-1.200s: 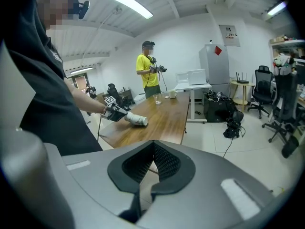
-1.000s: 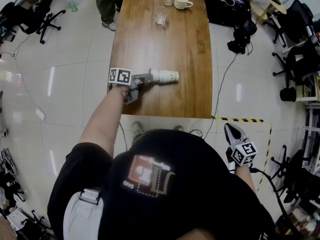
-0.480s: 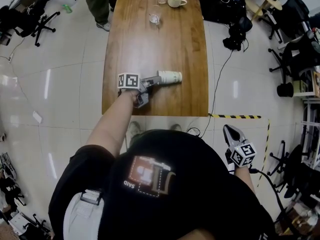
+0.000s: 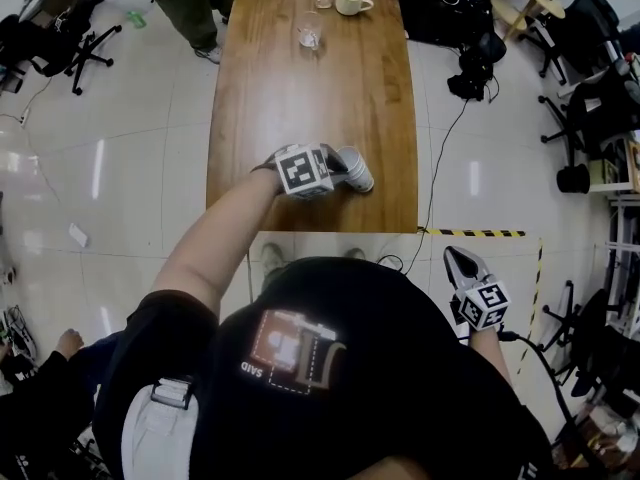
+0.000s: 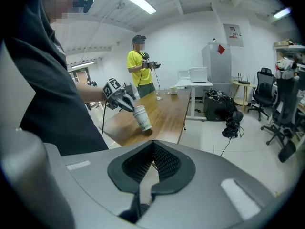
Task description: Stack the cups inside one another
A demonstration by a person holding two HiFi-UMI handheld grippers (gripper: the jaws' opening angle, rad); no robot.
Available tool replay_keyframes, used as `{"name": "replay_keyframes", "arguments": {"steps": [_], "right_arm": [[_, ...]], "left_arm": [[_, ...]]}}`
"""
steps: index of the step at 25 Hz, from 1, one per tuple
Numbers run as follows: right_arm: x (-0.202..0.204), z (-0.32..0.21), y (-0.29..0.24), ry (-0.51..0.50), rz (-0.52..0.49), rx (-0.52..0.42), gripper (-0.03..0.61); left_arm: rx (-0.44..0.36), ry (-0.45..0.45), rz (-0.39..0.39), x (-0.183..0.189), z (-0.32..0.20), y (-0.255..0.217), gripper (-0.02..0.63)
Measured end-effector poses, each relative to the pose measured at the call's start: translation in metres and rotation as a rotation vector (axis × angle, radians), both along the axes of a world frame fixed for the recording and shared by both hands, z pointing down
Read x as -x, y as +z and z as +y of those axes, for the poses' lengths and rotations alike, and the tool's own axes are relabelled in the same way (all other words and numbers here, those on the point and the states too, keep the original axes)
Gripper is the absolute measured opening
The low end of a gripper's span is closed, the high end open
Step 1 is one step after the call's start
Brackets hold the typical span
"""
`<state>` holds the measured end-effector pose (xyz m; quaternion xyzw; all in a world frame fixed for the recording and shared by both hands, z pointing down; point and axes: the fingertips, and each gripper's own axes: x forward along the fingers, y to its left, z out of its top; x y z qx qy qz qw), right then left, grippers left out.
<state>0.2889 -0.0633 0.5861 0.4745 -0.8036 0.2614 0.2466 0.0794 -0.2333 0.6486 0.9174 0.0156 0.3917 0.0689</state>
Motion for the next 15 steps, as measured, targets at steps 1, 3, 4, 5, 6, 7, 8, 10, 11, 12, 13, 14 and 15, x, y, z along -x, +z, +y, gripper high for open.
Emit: {"name": "replay_keyframes", "arguments": {"steps": [1,3,4,5,6,7,8,10,11,12,13,14,15], "right_arm": [[0.002,-0.001,0.001,-0.009,0.002,-0.004,0.014],[0.006,-0.004,0.002,-0.024,0.005,-0.011,0.014],[0.008,-0.006,0.002,-0.03,0.005,-0.013,0.014],[0.01,-0.008,0.001,-0.035,0.004,-0.014,0.015],[0.01,-0.009,0.001,-0.038,0.002,-0.017,0.015],[0.011,-0.011,0.0,-0.04,0.0,-0.021,0.014],[0.011,-0.012,0.0,-0.042,-0.001,-0.024,0.014],[0.011,-0.014,0.001,-0.044,-0.004,-0.03,0.014],[0.012,-0.015,0.001,-0.046,-0.007,-0.031,0.015],[0.014,-0.017,0.0,-0.049,-0.009,-0.033,0.014],[0.015,-0.018,-0.001,-0.053,-0.012,-0.034,0.015],[0.016,-0.019,-0.001,-0.056,-0.015,-0.038,0.015],[0.017,-0.02,0.0,-0.057,-0.019,-0.043,0.015]], "left_arm": [[-0.078,0.082,-0.053,-0.001,0.008,-0.002,0.011],[-0.227,0.25,-0.166,-0.001,0.027,-0.001,0.011],[-0.286,0.322,-0.213,-0.001,0.036,0.0,0.011],[-0.331,0.38,-0.252,0.0,0.045,0.002,0.011],[-0.363,0.426,-0.284,0.0,0.052,0.004,0.011],[-0.387,0.465,-0.315,0.001,0.059,0.007,0.011],[-0.406,0.5,-0.349,0.003,0.065,0.012,0.011],[-0.432,0.558,-0.422,0.008,0.073,0.023,0.012],[-0.437,0.572,-0.457,0.011,0.074,0.028,0.012],[-0.44,0.575,-0.489,0.014,0.072,0.032,0.012],[-0.439,0.568,-0.521,0.018,0.069,0.036,0.013],[-0.435,0.551,-0.55,0.022,0.063,0.039,0.014],[-0.425,0.524,-0.572,0.026,0.057,0.043,0.015]]}}
